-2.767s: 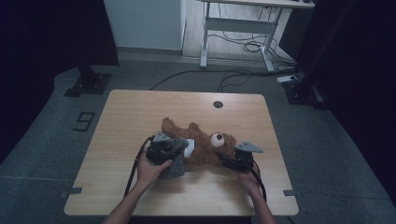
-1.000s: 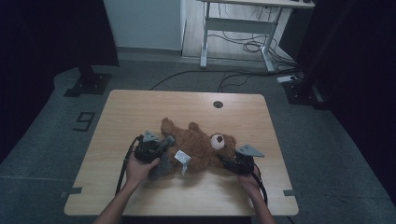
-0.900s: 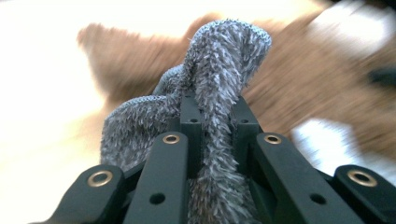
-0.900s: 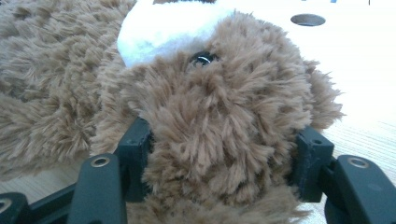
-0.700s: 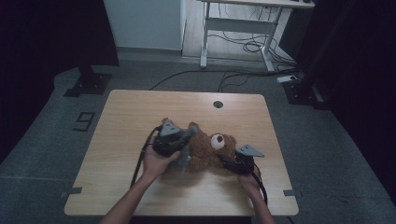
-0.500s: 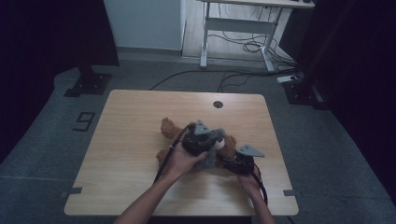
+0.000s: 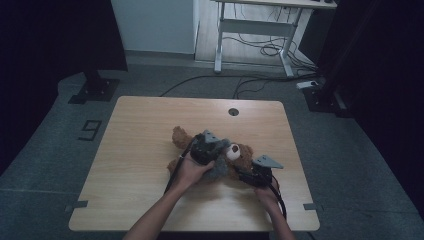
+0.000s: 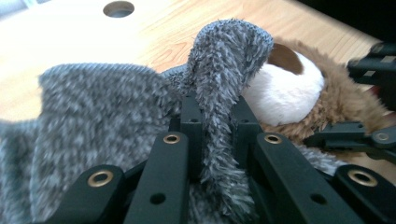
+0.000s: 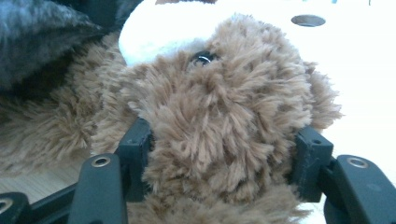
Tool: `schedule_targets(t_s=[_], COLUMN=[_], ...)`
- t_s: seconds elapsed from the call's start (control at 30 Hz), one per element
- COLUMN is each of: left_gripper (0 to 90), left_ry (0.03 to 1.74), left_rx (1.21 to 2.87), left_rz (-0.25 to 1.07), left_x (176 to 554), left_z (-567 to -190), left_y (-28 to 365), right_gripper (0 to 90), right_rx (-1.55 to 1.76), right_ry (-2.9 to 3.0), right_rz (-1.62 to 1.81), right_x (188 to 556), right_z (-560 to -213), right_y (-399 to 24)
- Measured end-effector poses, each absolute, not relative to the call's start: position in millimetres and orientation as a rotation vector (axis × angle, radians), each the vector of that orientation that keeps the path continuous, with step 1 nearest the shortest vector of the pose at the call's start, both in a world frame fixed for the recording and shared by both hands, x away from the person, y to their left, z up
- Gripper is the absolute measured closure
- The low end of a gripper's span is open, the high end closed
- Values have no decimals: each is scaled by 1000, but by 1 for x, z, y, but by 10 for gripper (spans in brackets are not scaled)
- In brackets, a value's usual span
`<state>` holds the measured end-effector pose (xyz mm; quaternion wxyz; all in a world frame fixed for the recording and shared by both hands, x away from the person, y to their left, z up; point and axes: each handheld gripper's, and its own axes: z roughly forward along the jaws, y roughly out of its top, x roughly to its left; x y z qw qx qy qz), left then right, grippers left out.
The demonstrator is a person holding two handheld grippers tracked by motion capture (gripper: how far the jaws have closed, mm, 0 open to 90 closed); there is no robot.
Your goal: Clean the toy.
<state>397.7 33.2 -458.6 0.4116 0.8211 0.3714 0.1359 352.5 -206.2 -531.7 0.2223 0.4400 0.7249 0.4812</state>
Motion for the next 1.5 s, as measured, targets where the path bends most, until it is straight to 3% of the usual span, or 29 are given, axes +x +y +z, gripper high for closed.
schedule_targets(t_s=[0.27,0.43,0.7,0.83,1.03,1.17,1.33,1.5], left_gripper=[796,793,793,791,790,792,791,790], left_ry=[1059,1193,1284,1303,1265,1163,1028,1071], left_rx=[2020,2054,2129,2074,2011,1915,1913,1975], left_rz=[494,377,273,200,279,299,342,312], left_x=[400,410,415,414,403,395,393,411], left_z=[-452,-488,-518,-530,-513,-482,-447,-456], left_y=[97,126,137,150,162,156,124,101], right_gripper=[383,386,390,392,392,392,392,392], right_rx=[1221,1223,1219,1215,1219,1222,1222,1224], right_ry=[1995,1993,1987,1988,1986,1984,1983,1983], right_rz=[1330,1329,1328,1323,1327,1329,1328,1330], right_x=[352,351,351,350,350,350,350,349], right_z=[-532,-532,-533,-533,-533,-533,-533,-533], right_y=[-206,-205,-204,-204,-204,-205,-204,-205])
